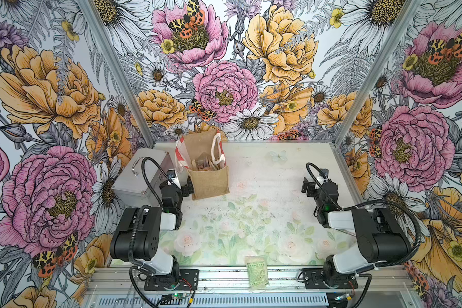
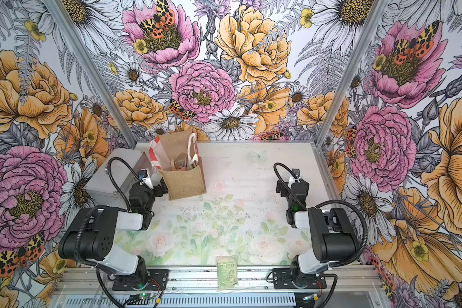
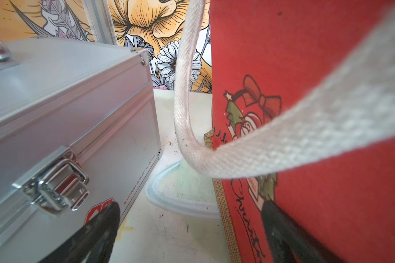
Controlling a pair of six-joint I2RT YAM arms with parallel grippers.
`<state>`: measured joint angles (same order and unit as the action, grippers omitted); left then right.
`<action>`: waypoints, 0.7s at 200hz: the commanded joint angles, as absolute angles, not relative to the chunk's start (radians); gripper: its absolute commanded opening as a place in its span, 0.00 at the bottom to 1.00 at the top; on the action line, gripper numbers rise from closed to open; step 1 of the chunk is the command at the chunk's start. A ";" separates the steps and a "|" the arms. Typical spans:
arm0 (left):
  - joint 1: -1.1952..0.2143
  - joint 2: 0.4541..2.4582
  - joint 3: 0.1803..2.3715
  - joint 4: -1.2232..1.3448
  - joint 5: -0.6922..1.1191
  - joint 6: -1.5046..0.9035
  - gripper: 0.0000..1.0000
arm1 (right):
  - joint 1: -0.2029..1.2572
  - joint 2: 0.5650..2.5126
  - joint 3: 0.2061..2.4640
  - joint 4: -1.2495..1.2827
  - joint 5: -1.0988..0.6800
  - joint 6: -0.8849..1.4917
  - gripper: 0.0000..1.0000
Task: Take out the folding fans from the tote bags
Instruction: Pick up the canvas bag from the center of the board.
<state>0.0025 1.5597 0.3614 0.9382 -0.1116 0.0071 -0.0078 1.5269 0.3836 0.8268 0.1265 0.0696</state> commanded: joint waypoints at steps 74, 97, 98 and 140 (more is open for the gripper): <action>0.007 1.554 0.379 0.942 -0.102 0.008 0.99 | -0.012 1.529 0.402 0.835 0.114 0.079 1.00; 0.010 1.553 0.378 0.944 -0.091 0.007 0.99 | -0.012 1.528 0.402 0.835 0.114 0.078 1.00; 0.009 1.553 0.377 0.943 -0.091 0.007 0.99 | -0.011 1.529 0.402 0.835 0.114 0.079 1.00; 0.016 1.554 0.377 0.943 -0.078 0.003 0.99 | -0.012 1.529 0.402 0.835 0.113 0.078 1.00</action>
<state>0.0074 1.5597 0.3614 0.9386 -0.1032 0.0067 -0.0078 1.5269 0.3836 0.8265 0.1265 0.0696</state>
